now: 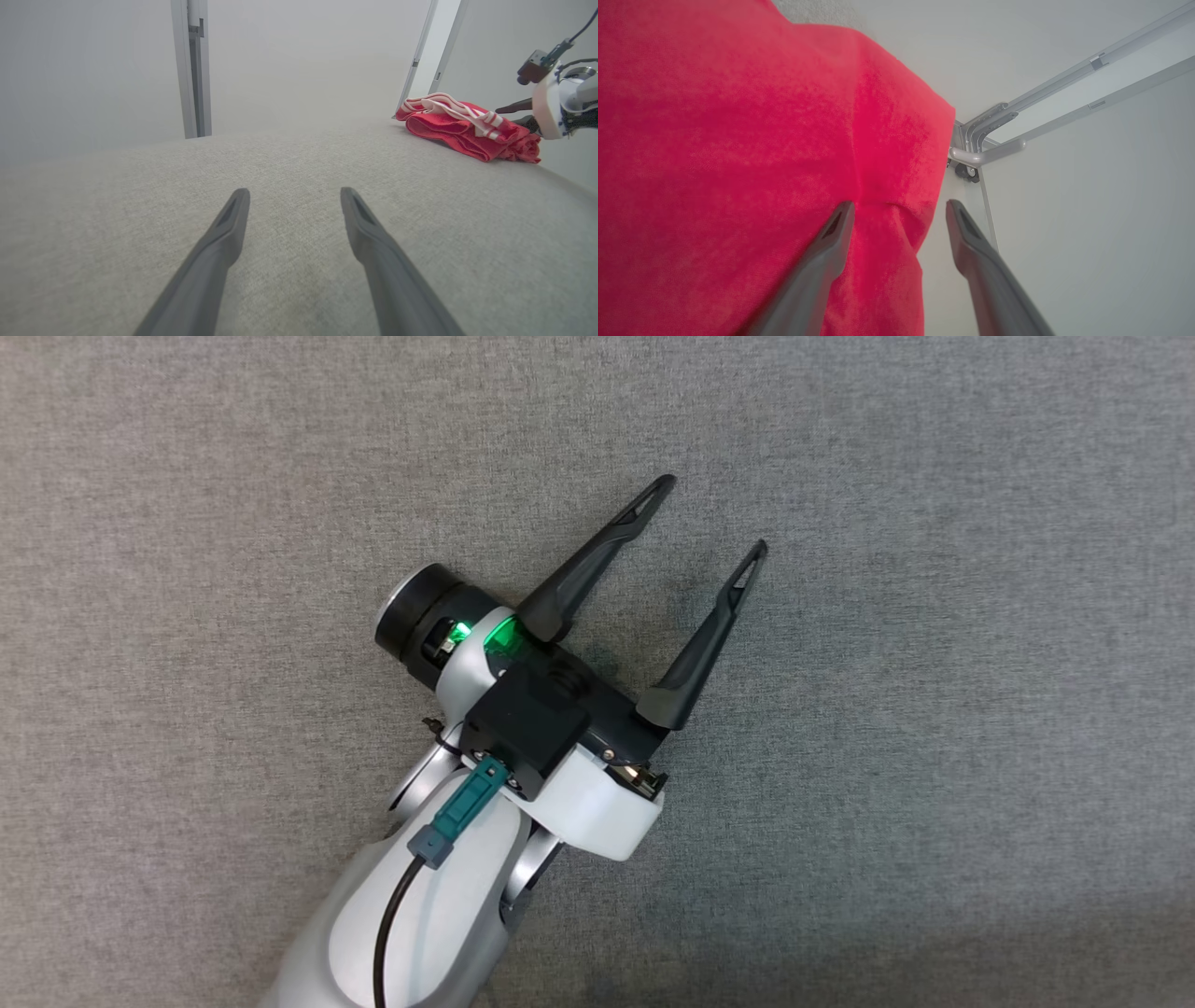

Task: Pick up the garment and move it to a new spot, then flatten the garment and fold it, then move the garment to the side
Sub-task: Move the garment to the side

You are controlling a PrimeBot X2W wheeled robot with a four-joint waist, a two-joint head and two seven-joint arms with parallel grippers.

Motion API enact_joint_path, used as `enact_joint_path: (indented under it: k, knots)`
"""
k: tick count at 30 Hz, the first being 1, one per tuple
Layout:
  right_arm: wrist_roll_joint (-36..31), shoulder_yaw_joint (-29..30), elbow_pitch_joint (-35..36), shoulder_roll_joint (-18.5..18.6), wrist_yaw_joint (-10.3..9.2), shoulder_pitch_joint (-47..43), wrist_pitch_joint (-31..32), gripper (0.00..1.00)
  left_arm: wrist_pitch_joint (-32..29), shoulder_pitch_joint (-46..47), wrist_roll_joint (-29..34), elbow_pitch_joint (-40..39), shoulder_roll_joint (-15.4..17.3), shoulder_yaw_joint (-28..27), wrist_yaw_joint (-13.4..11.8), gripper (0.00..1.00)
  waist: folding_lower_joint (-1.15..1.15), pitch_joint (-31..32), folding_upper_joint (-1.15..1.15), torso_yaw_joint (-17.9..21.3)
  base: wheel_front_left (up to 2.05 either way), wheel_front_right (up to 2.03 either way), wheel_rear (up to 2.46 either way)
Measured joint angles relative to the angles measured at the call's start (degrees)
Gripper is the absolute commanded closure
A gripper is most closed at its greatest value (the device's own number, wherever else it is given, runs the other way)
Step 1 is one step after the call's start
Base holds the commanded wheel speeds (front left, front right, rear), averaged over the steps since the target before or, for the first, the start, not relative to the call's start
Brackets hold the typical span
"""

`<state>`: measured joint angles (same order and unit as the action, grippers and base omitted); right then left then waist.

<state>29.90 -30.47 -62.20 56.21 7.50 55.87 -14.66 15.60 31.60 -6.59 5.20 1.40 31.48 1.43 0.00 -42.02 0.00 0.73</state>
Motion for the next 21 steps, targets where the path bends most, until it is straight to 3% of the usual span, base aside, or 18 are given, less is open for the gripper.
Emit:
enact_joint_path:
  k: [11,16,21]
  knots:
    - [-4.69,2.49,1.24,-2.05,0.00,1.98,-0.27,0.00,-0.46,-3.56,-1.36,1.62,1.38,-0.60,-1.14,0.00,0.00,6.20,0.00,0.38,0.00,0.00,0.00]
    - [-4.23,4.85,8.23,-5.92,0.01,-0.02,-0.33,0.00,-0.46,-6.45,-1.77,1.44,1.38,-2.30,-1.85,0.00,0.00,11.18,0.00,0.58,0.00,0.00,0.00]
    - [-4.61,9.59,20.36,-12.00,0.00,-6.00,-0.32,0.00,-0.46,-10.26,-1.59,0.71,1.37,-6.49,-2.35,0.00,0.00,17.86,0.00,0.65,0.00,0.00,0.00]
